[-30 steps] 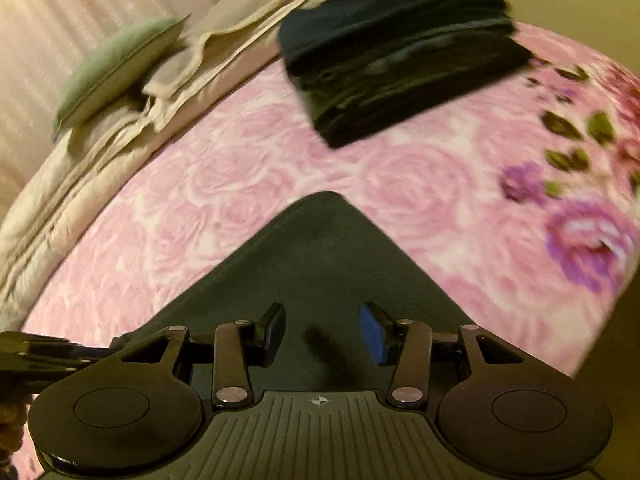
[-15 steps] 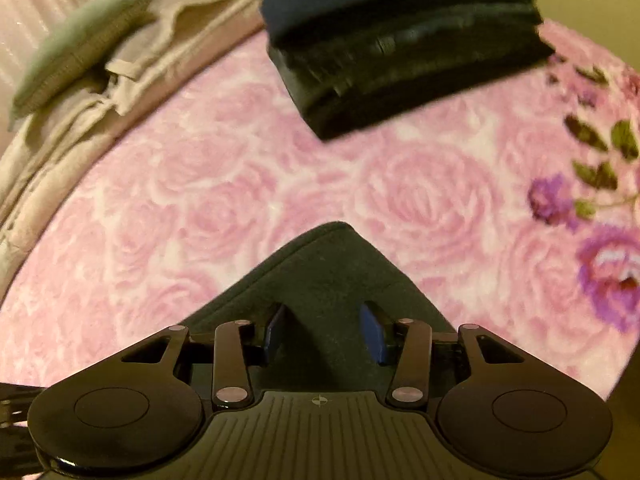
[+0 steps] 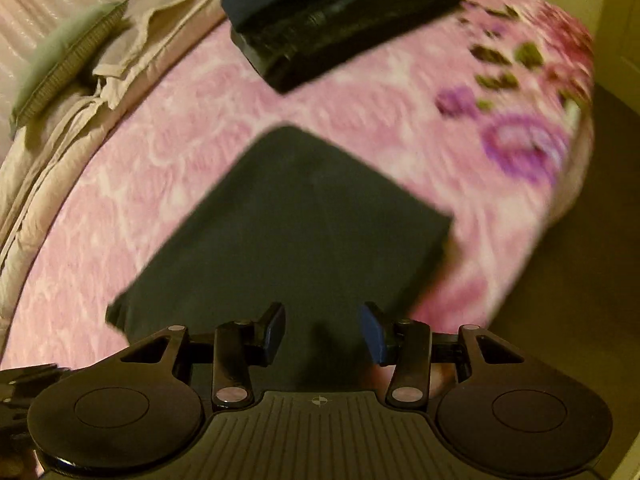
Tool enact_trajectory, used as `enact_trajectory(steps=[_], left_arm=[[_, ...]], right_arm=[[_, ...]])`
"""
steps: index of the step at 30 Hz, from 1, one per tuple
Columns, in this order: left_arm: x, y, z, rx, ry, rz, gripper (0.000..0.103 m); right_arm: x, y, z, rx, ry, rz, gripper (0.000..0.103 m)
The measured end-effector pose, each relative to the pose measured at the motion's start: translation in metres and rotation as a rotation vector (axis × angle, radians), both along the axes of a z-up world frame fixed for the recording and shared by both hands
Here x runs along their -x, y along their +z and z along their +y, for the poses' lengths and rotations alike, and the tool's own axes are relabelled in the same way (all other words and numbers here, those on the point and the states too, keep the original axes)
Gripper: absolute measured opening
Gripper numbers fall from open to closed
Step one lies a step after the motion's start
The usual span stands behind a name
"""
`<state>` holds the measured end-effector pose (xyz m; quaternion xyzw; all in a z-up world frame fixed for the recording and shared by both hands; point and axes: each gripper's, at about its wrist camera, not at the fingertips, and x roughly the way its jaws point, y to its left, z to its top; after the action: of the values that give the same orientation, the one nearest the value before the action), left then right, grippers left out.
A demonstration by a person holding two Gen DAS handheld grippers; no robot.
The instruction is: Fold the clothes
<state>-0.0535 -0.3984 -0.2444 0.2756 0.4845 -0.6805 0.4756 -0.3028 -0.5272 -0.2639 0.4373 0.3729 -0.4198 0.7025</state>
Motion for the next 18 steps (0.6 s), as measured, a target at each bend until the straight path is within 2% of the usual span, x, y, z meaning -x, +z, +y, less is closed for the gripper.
enact_trajectory(steps=[3,6,12,14,16,18], left_arm=[[0.023,-0.001,0.004,-0.003,-0.049,0.007,0.029],[0.045,-0.003,0.005,-0.003,-0.081,-0.004,0.029],[0.069,-0.019,0.002,-0.052,0.01,-0.058,0.029],[0.075,-0.024,0.001,-0.068,0.054,-0.086,0.029],[0.084,-0.025,0.003,-0.078,0.098,-0.119,0.029],[0.092,-0.025,0.002,-0.089,0.147,-0.157,0.029]], right_arm=[[0.008,0.006,0.008,-0.01,-0.007,-0.01,0.046],[0.007,0.009,-0.001,-0.007,0.033,-0.015,0.047],[-0.009,0.002,-0.046,0.034,0.254,-0.033,0.047],[-0.013,-0.016,-0.064,-0.009,0.333,-0.013,0.047],[-0.014,-0.039,-0.08,-0.098,0.42,0.026,0.047],[-0.012,-0.05,-0.094,-0.17,0.508,0.008,0.047]])
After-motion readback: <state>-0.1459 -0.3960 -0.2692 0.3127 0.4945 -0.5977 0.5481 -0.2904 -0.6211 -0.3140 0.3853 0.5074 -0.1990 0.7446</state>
